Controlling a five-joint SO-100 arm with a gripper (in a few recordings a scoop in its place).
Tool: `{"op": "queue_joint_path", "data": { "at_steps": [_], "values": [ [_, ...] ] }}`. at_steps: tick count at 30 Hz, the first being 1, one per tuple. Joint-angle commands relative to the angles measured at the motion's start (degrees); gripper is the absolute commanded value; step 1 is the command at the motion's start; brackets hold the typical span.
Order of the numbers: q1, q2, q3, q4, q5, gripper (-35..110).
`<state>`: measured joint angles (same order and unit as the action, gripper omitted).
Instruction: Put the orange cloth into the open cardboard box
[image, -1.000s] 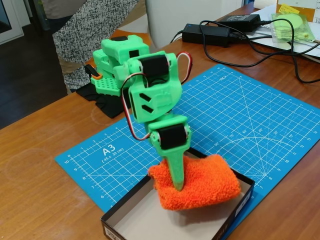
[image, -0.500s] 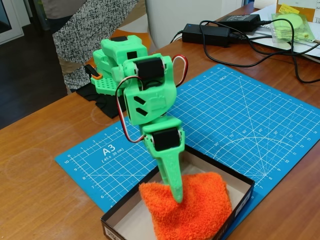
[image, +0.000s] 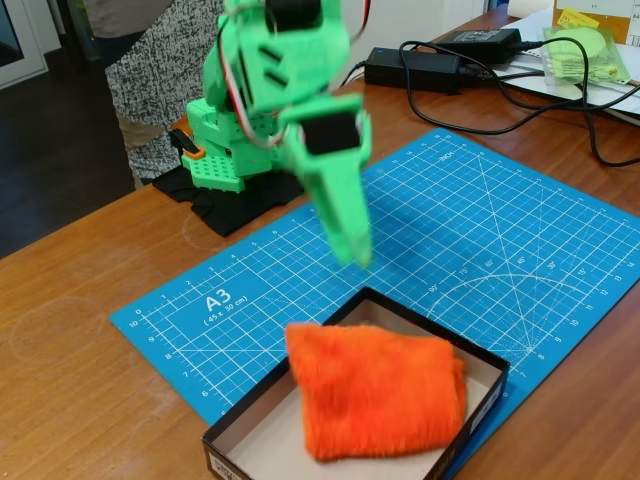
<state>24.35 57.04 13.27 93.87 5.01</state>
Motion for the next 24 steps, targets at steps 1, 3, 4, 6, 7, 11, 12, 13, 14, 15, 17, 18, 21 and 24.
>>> {"op": "queue_joint_path", "data": {
  "at_steps": [1,3,4,6,7,11,12,13,14,15,17,18,21,24],
  "values": [
    [-1.1,11.4,4.8,1.1,0.2,29],
    [-2.4,15.8,8.9,1.1,-0.1,29],
    [-3.2,18.3,11.6,1.1,-0.4,29],
    [-5.1,23.7,18.5,1.1,-1.1,28],
    [-6.2,26.7,22.9,1.1,-1.7,28],
    [-12.0,41.0,47.2,1.0,-5.7,25],
    [-13.4,45.8,54.7,1.0,-7.1,24],
    [-14.4,50.7,61.6,0.8,-8.3,21],
    [-14.9,55.4,67.4,0.3,-8.6,14],
    [-14.9,60.1,72.5,-0.4,-8.6,8],
    [-15.4,69.3,81.8,-0.5,-10.2,2],
    [-15.9,74.0,86.7,-0.4,-11.9,0],
    [-15.3,89.6,98.1,-2.4,-15.3,0],
    [-8.8,108.4,107.8,-11.8,-13.4,0]
  ]
}}
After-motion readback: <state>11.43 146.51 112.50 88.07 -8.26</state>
